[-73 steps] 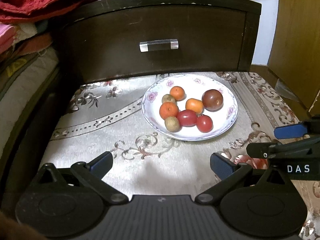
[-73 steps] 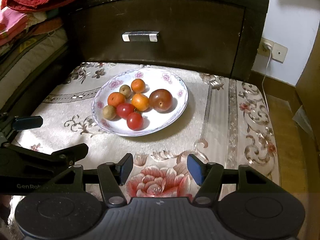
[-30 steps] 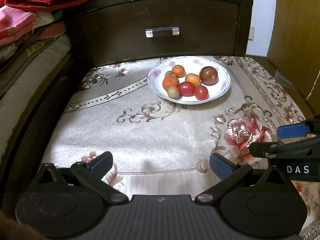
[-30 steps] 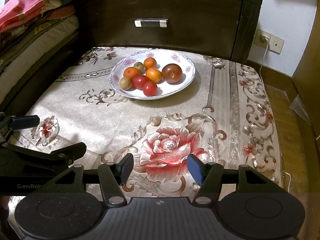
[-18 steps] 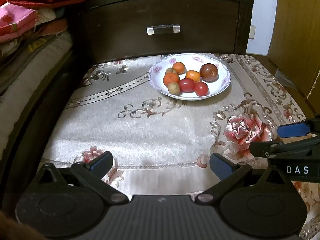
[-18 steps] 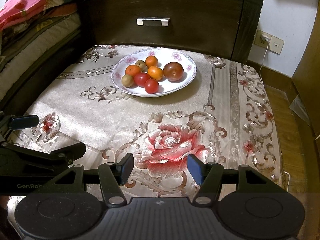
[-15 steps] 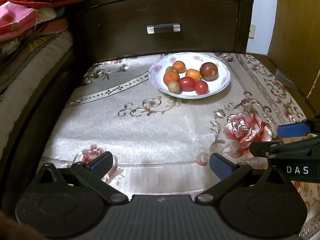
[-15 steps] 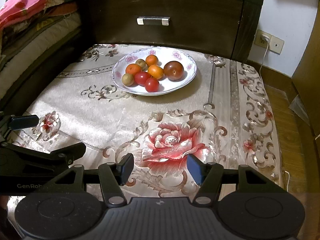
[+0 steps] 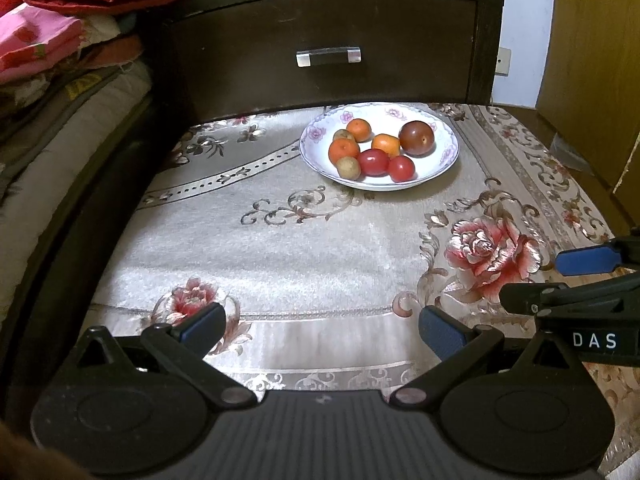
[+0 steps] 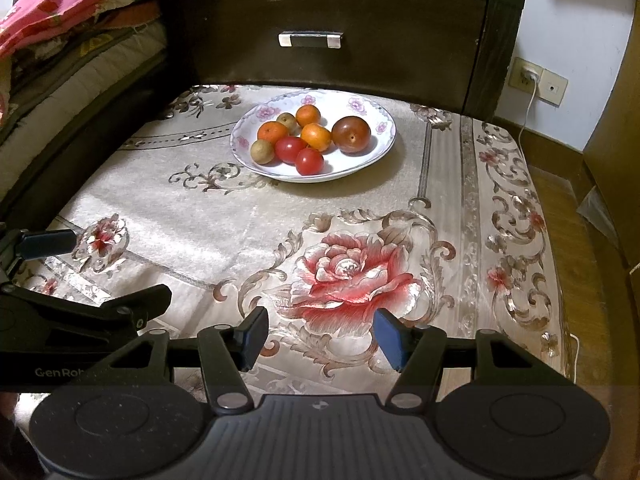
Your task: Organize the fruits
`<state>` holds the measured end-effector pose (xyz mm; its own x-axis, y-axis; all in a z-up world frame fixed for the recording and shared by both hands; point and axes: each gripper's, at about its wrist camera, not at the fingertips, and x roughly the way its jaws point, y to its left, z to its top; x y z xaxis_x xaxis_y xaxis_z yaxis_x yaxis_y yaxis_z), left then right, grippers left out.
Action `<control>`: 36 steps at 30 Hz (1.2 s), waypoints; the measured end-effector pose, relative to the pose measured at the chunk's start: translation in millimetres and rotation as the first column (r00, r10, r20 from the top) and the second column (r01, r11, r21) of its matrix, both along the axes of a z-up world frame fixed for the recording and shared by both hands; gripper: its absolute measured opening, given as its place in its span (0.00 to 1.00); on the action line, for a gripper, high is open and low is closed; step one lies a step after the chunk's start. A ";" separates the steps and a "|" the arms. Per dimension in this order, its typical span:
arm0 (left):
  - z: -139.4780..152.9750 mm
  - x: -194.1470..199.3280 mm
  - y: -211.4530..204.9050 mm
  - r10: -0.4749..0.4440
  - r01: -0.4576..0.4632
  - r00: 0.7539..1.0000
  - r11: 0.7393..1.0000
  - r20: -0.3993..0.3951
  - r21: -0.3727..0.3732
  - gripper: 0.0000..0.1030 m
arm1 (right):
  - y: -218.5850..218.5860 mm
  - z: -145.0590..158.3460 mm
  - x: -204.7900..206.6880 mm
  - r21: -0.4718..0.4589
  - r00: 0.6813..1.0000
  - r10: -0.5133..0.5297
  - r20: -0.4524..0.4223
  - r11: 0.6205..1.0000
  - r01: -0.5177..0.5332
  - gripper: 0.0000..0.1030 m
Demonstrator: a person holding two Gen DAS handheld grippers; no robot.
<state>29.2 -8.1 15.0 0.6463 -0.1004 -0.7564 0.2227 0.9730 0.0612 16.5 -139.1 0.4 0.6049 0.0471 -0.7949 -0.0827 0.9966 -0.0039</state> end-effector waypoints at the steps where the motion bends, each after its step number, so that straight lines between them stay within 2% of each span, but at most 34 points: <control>1: -0.1 -0.5 0.3 0.000 0.000 1.000 1.000 -0.002 -0.001 1.00 | 0.4 -0.1 -0.8 0.000 1.000 0.000 0.000 1.000 0.000 0.55; 10: -2.2 -9.1 1.6 0.004 -0.004 1.000 1.000 -0.017 0.002 1.00 | 4.2 -1.5 -8.7 0.000 1.000 0.009 -0.012 1.000 -0.009 0.51; 36: -1.7 -18.9 5.6 0.015 -0.015 1.000 1.000 -0.020 -0.006 1.00 | 8.6 -0.7 -19.0 -0.007 1.000 0.018 -0.016 1.000 -0.018 0.50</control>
